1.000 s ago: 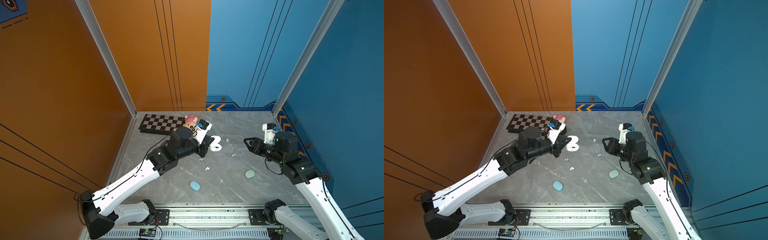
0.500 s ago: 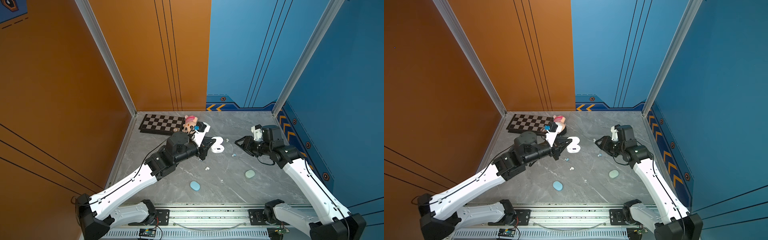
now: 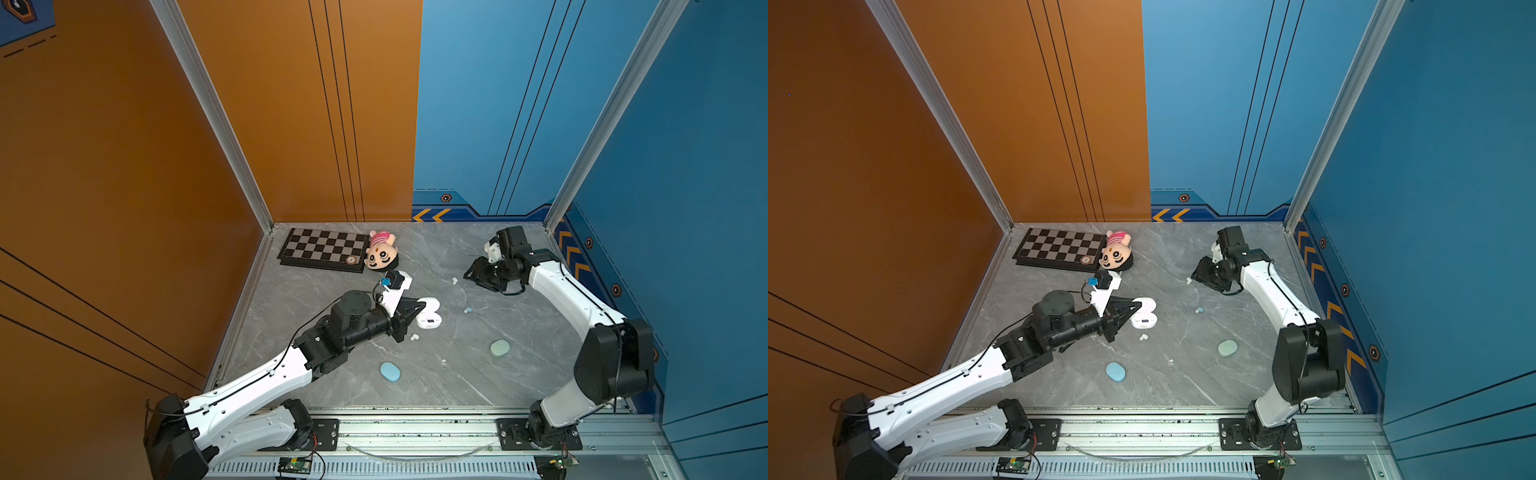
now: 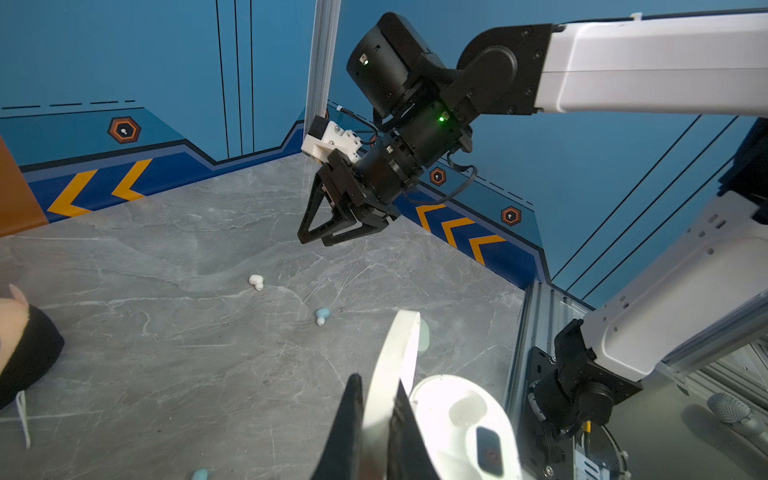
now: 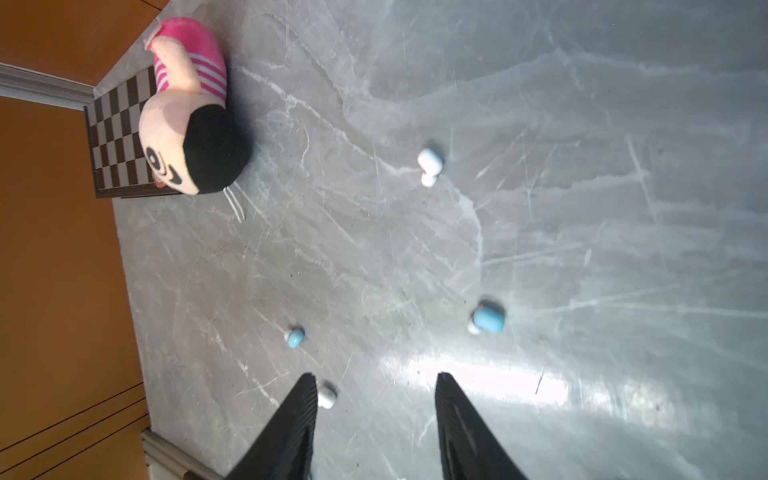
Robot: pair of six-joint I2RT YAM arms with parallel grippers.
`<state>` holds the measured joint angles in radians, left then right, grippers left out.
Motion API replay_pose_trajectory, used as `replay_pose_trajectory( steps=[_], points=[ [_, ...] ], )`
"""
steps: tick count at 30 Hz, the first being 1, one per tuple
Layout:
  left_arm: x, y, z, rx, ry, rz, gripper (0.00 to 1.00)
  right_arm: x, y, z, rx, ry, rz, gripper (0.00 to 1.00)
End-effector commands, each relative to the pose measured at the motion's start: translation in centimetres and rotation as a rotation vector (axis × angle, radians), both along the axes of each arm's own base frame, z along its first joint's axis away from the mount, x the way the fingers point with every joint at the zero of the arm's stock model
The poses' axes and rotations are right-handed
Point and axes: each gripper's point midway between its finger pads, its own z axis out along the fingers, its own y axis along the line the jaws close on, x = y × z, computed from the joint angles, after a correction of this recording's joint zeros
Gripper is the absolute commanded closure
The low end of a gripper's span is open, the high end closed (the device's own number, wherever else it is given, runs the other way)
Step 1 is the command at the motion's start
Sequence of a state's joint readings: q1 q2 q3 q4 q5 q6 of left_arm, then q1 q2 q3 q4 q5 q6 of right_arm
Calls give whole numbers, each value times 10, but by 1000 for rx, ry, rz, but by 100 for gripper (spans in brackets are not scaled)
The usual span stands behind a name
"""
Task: Insert the wireless bluetooth earbuds into the charging case
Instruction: 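Lower the right gripper onto the white earbud and close on it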
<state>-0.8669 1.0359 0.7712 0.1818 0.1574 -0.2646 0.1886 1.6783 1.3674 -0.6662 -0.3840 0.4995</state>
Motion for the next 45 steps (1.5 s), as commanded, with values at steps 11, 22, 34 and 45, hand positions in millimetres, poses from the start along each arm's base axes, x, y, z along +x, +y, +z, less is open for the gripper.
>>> replay_pose_trajectory(
  steps=[11,22,34,45],
  points=[
    [33,5,8,-48,14,173,100,65,-12,-58,-192,1,70,45],
    [40,-4,-12,-29,79,186,100,81,4,-102,-226,68,94,53],
    [41,-9,-16,-26,98,183,100,77,11,-128,-312,110,136,64],
    [40,-12,-23,-19,115,182,100,71,10,-140,-358,126,158,76]
  ],
)
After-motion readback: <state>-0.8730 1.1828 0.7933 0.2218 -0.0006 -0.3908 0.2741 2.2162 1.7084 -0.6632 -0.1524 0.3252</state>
